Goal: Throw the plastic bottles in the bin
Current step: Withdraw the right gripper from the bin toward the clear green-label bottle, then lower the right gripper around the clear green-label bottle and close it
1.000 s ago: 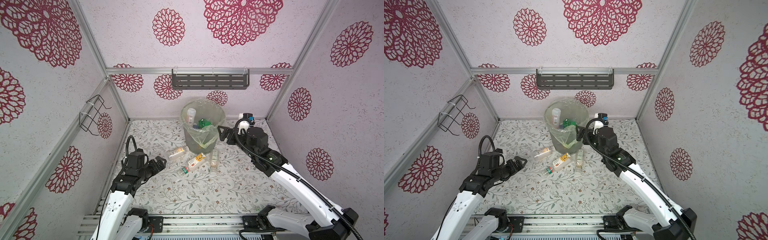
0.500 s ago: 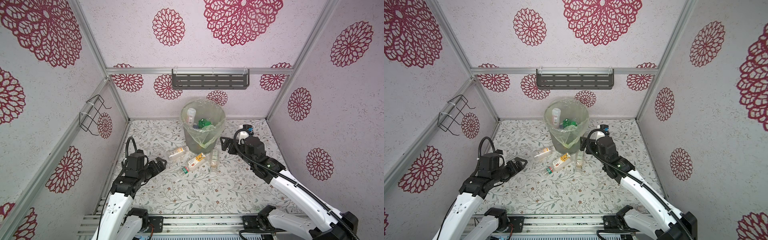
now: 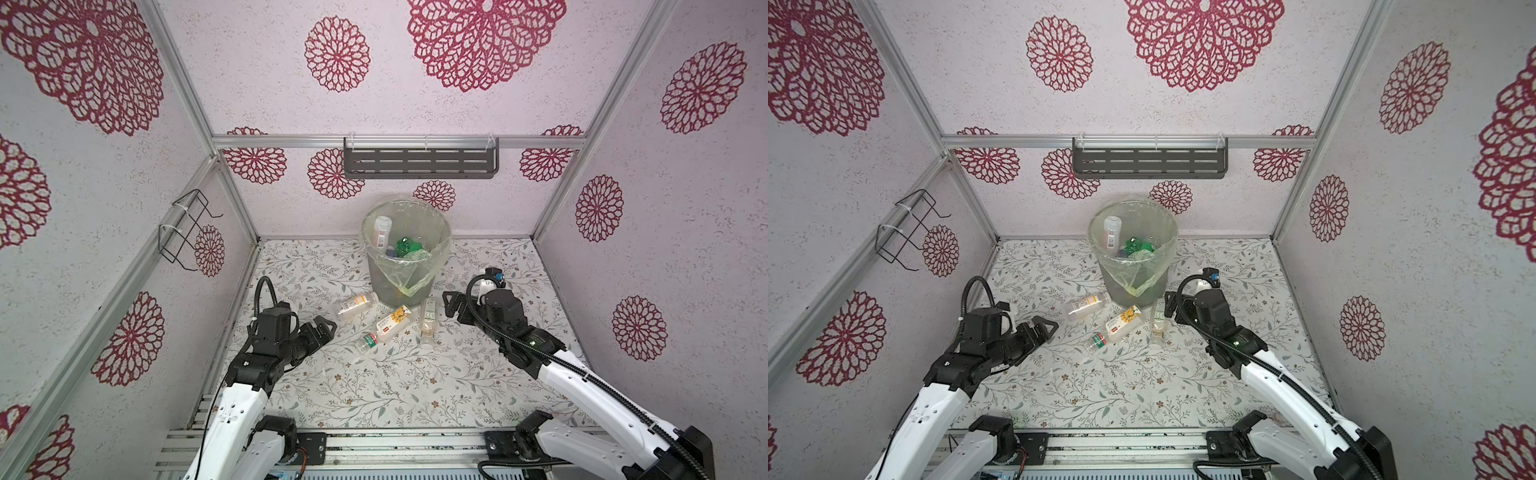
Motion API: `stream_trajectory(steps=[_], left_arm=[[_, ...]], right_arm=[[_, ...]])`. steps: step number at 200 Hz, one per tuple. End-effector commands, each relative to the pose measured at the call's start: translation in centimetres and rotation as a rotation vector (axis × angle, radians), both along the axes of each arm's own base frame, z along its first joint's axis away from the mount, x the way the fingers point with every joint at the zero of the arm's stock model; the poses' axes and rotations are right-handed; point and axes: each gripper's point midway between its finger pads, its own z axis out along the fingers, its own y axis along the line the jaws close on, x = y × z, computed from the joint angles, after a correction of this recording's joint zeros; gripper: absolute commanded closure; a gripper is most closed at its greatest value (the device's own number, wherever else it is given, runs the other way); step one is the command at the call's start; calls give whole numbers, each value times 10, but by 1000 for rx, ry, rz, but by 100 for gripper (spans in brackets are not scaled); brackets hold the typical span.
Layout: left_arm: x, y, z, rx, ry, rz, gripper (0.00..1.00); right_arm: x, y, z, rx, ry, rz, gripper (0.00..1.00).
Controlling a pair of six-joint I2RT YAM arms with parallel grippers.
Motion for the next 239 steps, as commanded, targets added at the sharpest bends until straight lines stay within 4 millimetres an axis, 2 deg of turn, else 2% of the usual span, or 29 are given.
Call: stream_trajectory(steps=[1, 58, 169, 239], left_arm=[[5, -3, 0, -23, -14, -4, 3], [6, -5, -6, -37, -2, -6, 3], [8, -15, -18, -56, 18, -20, 3], [8, -20, -24, -27, 33, -36, 3]], right_arm=[[1, -3, 12, 42, -37, -22, 1], [0, 1, -12, 44, 18, -8, 1], [3, 30, -65, 47, 172, 84, 1], [3, 33, -92, 21, 250, 80, 2]])
